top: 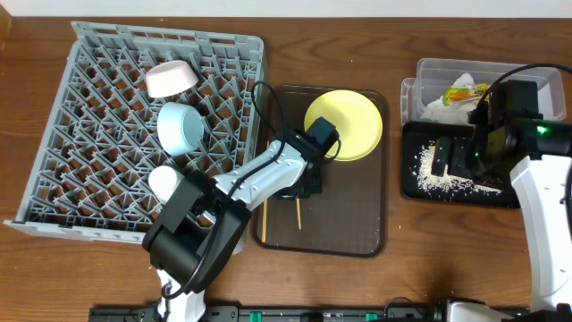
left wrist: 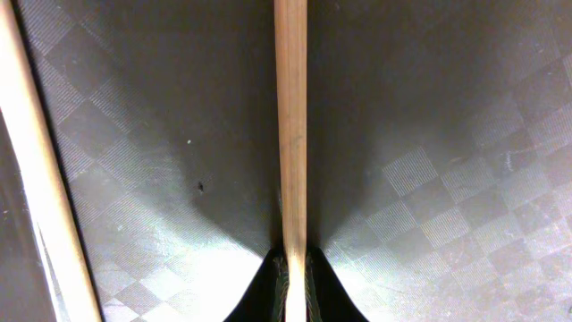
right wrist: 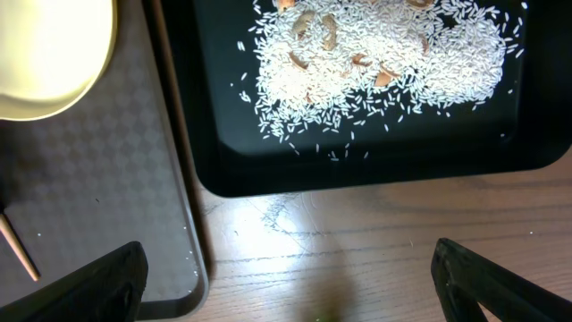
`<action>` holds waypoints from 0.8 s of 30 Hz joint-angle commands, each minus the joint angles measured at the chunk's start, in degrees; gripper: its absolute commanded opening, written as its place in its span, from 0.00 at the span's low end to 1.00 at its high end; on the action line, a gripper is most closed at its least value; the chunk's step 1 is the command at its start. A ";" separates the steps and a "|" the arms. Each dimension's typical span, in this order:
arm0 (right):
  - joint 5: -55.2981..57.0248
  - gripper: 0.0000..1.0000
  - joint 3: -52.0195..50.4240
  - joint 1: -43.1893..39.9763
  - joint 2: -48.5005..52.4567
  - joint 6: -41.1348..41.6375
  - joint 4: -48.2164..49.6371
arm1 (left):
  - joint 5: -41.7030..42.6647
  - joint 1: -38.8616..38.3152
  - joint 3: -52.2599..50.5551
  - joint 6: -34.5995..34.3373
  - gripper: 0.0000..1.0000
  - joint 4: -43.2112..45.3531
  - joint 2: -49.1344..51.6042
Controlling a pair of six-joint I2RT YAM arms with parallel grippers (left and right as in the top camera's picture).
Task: Sort waste into correct bins and load items into the dishwasher
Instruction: 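Move the left gripper to the chopsticks and grasp one chopstick, then carry the chopstick to the dish rack and drop it in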
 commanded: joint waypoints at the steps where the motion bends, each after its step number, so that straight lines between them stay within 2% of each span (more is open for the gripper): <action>1: 0.59 0.99 0.85 -0.31 -0.61 -0.90 -0.04 | -0.81 0.39 -0.70 -0.28 0.06 -0.90 1.55; 7: 0.59 0.99 0.85 -0.31 -0.61 -0.90 -0.04 | -0.96 2.73 -0.20 1.92 0.06 -2.75 -3.54; 13: 0.59 0.99 0.85 -0.31 -0.61 -0.87 -0.04 | -1.16 3.41 0.11 14.45 0.06 -3.17 -15.74; 17: 0.57 0.99 0.85 -0.31 -0.61 -0.90 -0.09 | -4.57 5.33 0.31 19.50 0.06 -5.75 -22.27; 21: 0.57 0.99 0.85 -0.31 -0.61 -0.87 -0.04 | -6.49 11.45 0.37 27.12 0.06 -8.41 -26.34; 24: 0.57 0.99 0.85 -0.31 -0.61 -0.87 -0.07 | -6.12 16.61 0.35 32.37 0.06 -9.14 -25.68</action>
